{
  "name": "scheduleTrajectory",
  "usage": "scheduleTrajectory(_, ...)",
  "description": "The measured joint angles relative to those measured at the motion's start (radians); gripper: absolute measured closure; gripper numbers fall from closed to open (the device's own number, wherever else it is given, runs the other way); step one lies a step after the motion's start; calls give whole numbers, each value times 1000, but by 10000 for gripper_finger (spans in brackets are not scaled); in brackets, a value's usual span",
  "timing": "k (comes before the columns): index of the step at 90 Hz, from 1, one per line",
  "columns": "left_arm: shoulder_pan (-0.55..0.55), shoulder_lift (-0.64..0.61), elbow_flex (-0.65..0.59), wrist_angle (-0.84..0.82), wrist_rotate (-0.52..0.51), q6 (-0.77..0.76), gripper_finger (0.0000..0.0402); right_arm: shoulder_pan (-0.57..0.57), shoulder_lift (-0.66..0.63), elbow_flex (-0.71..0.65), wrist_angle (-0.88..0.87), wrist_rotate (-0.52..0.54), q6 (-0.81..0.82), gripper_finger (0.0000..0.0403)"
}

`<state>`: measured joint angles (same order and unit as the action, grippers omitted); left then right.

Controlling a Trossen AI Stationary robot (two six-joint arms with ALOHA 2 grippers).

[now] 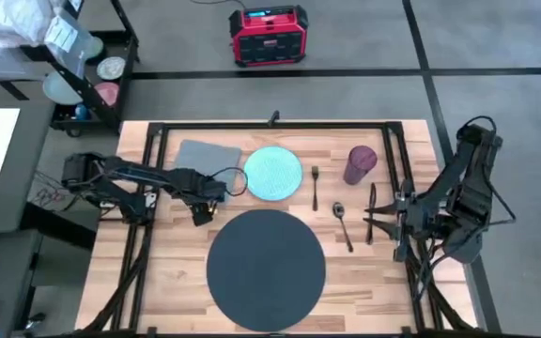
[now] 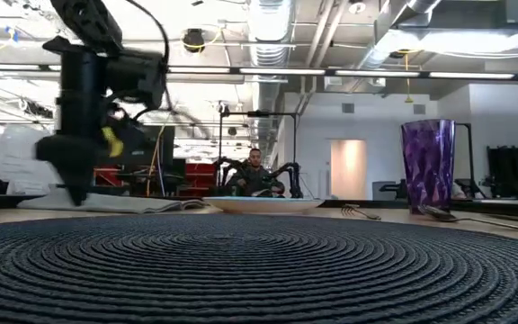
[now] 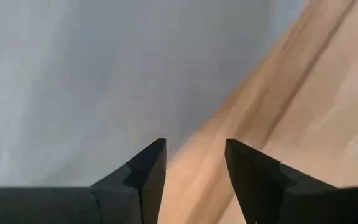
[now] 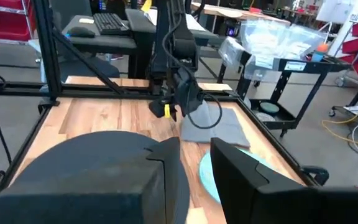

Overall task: Set table place
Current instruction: Fold the gray table napkin

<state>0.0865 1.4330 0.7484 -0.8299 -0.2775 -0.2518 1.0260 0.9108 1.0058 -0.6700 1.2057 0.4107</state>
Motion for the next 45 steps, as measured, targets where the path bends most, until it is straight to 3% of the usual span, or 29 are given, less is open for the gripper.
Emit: scheduleTrajectory(45,32,7,-16,25,6,205,253,0,0,0,-4,-8,34,326)
